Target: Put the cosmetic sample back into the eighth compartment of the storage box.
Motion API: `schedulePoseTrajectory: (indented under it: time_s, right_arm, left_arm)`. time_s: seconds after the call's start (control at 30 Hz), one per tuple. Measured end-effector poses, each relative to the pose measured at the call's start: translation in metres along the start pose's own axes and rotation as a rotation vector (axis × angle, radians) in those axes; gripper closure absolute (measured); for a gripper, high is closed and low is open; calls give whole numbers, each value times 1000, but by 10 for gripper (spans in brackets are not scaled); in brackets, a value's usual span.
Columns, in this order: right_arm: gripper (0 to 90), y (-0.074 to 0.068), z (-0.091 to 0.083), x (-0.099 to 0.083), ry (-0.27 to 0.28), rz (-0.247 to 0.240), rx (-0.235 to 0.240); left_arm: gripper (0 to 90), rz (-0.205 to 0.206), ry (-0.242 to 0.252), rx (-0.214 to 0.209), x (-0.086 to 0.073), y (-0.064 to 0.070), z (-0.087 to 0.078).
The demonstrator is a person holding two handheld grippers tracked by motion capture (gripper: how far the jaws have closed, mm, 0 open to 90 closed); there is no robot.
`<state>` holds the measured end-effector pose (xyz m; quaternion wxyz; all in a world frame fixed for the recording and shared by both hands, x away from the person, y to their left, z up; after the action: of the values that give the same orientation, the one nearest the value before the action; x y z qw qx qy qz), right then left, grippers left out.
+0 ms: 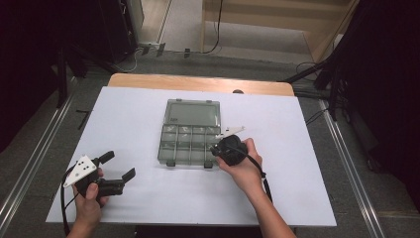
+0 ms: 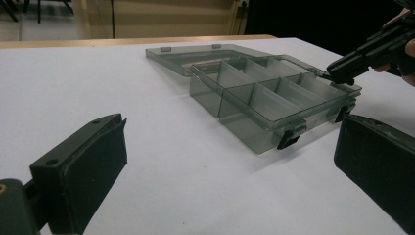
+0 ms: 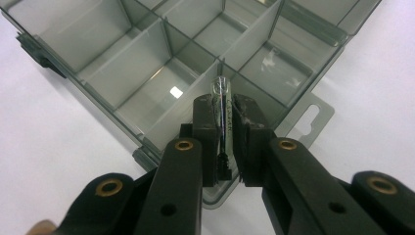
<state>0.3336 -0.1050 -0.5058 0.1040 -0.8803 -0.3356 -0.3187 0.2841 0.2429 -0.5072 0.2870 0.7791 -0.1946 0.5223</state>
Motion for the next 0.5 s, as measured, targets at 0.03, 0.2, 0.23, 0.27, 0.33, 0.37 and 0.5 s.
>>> schedulePoseTrajectory:
  time_s: [0.03, 0.2, 0.23, 0.27, 0.33, 0.37, 0.5]
  right_arm:
    - [824, 0, 1, 0, -2, -2, 1]
    - [824, 0, 6, -1, -15, 2, 3]
    - [824, 0, 7, -2, -15, -2, 2]
    - [824, -1, 9, -2, -21, -5, 4]
    - [823, -1, 11, -2, -26, -11, 0]
    - [823, -1, 12, -2, -28, -13, 1]
    - [823, -2, 16, -3, -44, -16, 3]
  left_arm:
    - [0, 0, 0, 0, 0, 0, 0]
    - [0, -3, 1, 1, 0, 0, 0]
    - [0, -2, 2, 1, 0, 0, 0]
    - [0, -3, 2, 0, 0, 0, 0]
    - [0, -2, 2, 0, 0, 0, 0]
    - [0, -2, 2, 1, 0, 0, 0]
    - [0, -2, 1, 1, 0, 0, 0]
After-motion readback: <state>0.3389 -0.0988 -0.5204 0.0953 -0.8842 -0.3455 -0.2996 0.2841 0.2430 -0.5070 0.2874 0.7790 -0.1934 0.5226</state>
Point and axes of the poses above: each handheld gripper's, and its own axes: z roughly forward along the jaws, x roughly out of its top, y roughly to its right, the point moved 5 cm from there along z, roughly forward along the jaws, and after that the axes turned 7 degrees about -z, right-handed, at the moved point
